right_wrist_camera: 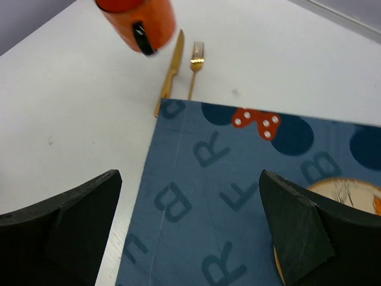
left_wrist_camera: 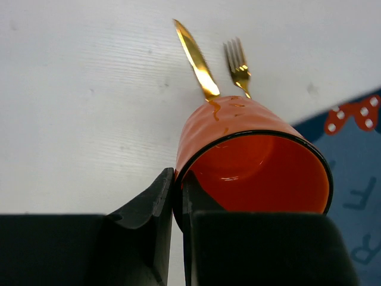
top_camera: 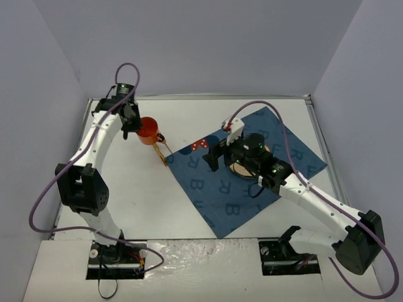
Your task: Set the dinner table for one person
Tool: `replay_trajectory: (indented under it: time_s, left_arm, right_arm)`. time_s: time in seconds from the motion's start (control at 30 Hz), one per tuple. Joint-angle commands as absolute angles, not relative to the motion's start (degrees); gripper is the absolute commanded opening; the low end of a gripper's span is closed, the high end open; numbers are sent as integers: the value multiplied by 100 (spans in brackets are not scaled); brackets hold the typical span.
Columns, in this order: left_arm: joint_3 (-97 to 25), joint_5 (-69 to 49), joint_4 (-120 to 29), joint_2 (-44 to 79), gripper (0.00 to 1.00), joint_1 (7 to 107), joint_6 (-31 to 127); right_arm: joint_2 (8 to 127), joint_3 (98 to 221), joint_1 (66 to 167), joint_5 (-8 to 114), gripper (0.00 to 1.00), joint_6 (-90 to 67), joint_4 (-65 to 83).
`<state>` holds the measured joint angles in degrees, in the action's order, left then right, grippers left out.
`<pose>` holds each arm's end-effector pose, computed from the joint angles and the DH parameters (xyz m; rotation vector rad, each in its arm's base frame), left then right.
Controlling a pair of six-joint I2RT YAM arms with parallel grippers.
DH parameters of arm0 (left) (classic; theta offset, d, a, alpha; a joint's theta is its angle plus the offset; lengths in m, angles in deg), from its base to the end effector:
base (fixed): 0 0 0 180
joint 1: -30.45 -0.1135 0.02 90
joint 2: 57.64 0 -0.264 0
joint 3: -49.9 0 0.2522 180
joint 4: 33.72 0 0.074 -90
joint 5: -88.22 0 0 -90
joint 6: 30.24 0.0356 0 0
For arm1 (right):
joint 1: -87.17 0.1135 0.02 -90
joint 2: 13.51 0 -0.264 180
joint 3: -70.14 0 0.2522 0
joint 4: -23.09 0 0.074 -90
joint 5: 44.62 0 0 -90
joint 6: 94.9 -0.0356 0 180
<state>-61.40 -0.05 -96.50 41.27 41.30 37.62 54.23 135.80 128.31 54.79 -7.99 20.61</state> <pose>0.3705 -0.0699 0.3440 -0.2555 2.4486 -0.2161 0.2076 0.1891 0.3400 -0.6743 1.5603 0.7184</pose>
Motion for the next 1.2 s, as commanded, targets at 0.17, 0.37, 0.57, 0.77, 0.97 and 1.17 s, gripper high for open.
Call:
replay_trajectory:
  time_s: [0.17, 0.37, 0.57, 0.77, 0.97, 1.17]
  left_arm:
    - [-5992, 316, -9921, 3442, 0, 4781, 4005]
    - [-5923, 173, -9894, 3324, 0, 4882, 4038]
    - [-5896, 252, -9882, 3210, 0, 4882, 4061]
    - [-5847, 101, -9823, 3183, 0, 4882, 4059]
    - [-5793, 37, -9729, 3124, 0, 4882, 4027]
    - [-5711, -90, -9599, 3043, 0, 4882, 3990]
  right_arm:
    - [7143, 15311, 13845, 4435, 88, 258, 2040]
    - [8028, 15985, 14082, 4222, 73, 445, 2018]
    - [8612, 16460, 14139, 4273, 65, 441, 1979]
    - [8957, 16755, 14175, 4315, 56, 441, 1978]
    - [9131, 17000, 14175, 4300, 47, 410, 1978]
    - [9249, 17109, 14175, 4239, 41, 362, 1979]
